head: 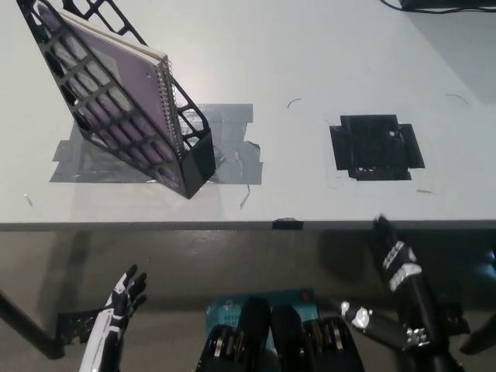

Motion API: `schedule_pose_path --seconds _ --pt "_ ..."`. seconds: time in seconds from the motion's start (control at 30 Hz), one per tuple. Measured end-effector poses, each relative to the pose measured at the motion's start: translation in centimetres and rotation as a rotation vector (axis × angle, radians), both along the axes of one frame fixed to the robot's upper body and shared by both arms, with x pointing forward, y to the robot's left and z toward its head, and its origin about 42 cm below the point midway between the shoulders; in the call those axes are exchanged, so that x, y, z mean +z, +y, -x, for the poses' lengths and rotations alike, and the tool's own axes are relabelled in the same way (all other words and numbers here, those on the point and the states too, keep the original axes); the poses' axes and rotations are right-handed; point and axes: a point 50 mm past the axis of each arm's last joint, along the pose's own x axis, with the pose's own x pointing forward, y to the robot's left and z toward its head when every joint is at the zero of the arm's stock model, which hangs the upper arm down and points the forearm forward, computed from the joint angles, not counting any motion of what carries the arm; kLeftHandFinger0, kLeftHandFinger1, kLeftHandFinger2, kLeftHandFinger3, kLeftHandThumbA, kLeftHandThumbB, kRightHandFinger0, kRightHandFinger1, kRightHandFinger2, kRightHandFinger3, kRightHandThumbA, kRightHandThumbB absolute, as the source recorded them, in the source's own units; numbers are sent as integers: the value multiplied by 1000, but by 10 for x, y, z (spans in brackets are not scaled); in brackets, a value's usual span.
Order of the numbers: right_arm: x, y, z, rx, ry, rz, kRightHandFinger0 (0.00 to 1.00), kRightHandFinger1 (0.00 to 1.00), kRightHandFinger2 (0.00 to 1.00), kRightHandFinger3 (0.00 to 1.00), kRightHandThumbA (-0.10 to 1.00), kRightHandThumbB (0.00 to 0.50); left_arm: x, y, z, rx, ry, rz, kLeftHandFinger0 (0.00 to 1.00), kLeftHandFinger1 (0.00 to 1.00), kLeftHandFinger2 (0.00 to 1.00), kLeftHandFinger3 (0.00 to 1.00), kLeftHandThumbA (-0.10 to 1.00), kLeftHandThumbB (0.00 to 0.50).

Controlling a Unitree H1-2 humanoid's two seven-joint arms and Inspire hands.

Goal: A shelf with a book inside it is placed on the center of the desk infront of the robot. The robot uses its right hand to grab the book, take it out and hand it to a person.

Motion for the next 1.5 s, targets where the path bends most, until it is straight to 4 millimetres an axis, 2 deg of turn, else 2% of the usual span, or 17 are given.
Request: schedule_pose_path --seconds 0.07,0.17,0.27,0.33,0.4,0.5,0.53,0.6,0.73,0.83,0.87,0.9,1.03,1.17,1.23,1.3,1.5 --pt "15 5 -6 23 -44 8 1000 1000 1000 1000 944 333 -1 -1 1 -5 4 1 1000 1000 1000 1000 1000 251" --pt "35 15 -21 72 -90 28 1000 1000 1000 1000 973 338 -4 -5 5 -19 16 3 1000 1000 1000 1000 1000 222" --pt "51 26 -35 110 -116 45 1000 1000 1000 1000 966 331 -7 -7 8 -29 26 3 1000 1000 1000 1000 1000 228" --pt "76 42 -57 163 -158 72 1000 1000 1000 1000 986 323 -9 -11 9 -43 36 5 1000 1000 1000 1000 1000 241" --pt "86 52 -66 186 -163 85 1000 1000 1000 1000 994 321 -10 -13 9 -47 38 6 1000 1000 1000 1000 1000 233" --pt "101 75 -93 239 -146 105 1000 1000 1000 1000 978 325 -10 -15 9 -54 40 7 1000 1000 1000 1000 1000 201" --pt "102 81 -99 251 -134 108 1000 1000 1000 1000 975 326 -10 -16 9 -56 40 7 1000 1000 1000 1000 1000 202" --pt "104 96 -116 281 -89 102 1000 1000 1000 1000 990 375 -11 -16 8 -61 39 6 1000 1000 1000 1000 1000 229" --pt "106 121 -145 320 -3 77 1000 1000 1000 1000 998 329 -11 -17 5 -69 36 6 1000 1000 1000 1000 1000 279" --pt "112 137 -167 342 44 69 1000 1000 1000 1000 987 334 -10 -18 4 -73 33 7 1000 1000 1000 1000 1000 282" --pt "112 141 -172 346 57 66 1000 1000 1000 1000 997 354 -10 -19 4 -75 33 7 1000 1000 1000 1000 1000 256" --pt "114 146 -179 352 73 56 1000 1000 1000 1000 1000 371 -10 -20 4 -77 33 6 1000 1000 1000 1000 1000 253" --pt "117 160 -194 371 122 29 1000 1000 1000 1000 1000 388 -9 -22 4 -84 31 5 1000 1000 1000 1000 1000 228" --pt "120 169 -201 384 150 -3 1000 1000 1000 1000 996 340 -7 -23 3 -90 24 4 1000 1000 1000 1000 1000 234" --pt "122 174 -203 393 160 -24 1000 1000 1000 1000 989 347 -6 -24 2 -93 20 4 1000 1000 1000 1000 1000 230" --pt "124 177 -204 398 162 -34 1000 1000 1000 1000 944 364 -6 -24 2 -95 17 3 1000 1000 1000 1000 1000 253" --pt "136 187 -204 425 152 -67 1000 1000 1000 1000 937 391 -3 -25 -2 -100 14 -7 1000 1000 1000 1000 1000 250"
